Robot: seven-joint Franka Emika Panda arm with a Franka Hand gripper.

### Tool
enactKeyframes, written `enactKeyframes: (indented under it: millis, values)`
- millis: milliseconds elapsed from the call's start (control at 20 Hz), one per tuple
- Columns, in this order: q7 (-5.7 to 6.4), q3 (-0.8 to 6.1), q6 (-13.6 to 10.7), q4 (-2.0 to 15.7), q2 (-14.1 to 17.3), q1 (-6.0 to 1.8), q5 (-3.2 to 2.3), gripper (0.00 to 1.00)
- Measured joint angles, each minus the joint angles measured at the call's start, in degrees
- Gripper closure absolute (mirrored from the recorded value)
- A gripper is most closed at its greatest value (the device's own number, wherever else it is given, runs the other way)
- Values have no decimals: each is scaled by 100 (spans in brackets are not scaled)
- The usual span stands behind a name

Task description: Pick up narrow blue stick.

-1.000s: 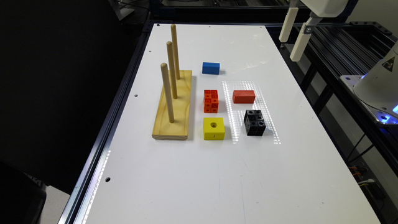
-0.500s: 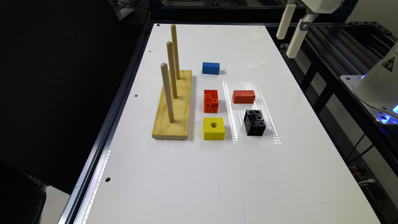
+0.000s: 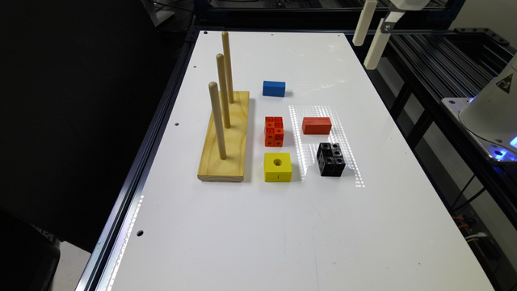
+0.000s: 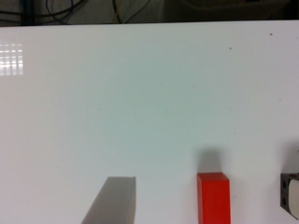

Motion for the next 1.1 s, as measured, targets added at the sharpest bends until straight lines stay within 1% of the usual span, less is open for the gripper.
enactKeyframes:
  millis: [100, 300, 500, 650, 900, 1100]
  values:
    - [-52, -1, 61, 71, 126, -55, 0, 0]
    - [-102, -1, 206, 183, 373, -113, -2, 0]
    - [-181, -1, 226, 333, 546, -199, -2, 0]
    - [-230, -1, 226, 413, 635, -244, -3, 0]
    - [-393, -3, 227, 551, 755, -415, -5, 0]
    - [-494, -3, 227, 715, 919, -514, -5, 0]
